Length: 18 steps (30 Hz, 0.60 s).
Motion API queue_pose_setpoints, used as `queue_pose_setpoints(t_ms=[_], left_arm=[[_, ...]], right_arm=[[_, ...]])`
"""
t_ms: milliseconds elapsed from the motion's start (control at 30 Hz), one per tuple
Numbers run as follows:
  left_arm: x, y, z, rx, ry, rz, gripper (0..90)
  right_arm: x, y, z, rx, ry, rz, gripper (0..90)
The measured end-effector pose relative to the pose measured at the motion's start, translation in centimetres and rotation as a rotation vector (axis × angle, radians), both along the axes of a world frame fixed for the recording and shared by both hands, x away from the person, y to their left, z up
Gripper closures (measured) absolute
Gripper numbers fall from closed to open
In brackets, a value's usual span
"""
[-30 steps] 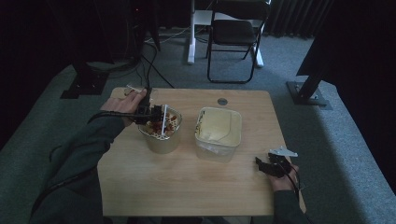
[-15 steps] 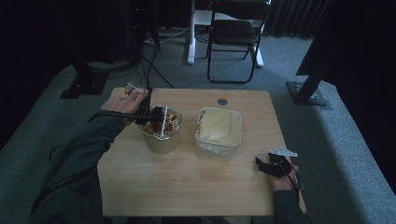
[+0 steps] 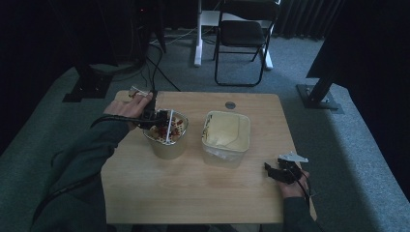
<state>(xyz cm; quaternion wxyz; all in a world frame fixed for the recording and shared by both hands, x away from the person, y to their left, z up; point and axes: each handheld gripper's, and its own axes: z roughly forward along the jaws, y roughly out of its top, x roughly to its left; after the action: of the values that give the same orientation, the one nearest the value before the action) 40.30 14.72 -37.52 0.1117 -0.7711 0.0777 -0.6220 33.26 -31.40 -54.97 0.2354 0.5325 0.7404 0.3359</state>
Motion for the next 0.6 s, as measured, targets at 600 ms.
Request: queue_pose_setpoints(t_ms=[600], left_arm=[[-0.53, -0.83, -0.14, 0.000, -0.015, -0.014, 38.9]], right_arm=[[0.00, 0.01, 0.00, 0.001, 0.000, 0.002, 34.4]])
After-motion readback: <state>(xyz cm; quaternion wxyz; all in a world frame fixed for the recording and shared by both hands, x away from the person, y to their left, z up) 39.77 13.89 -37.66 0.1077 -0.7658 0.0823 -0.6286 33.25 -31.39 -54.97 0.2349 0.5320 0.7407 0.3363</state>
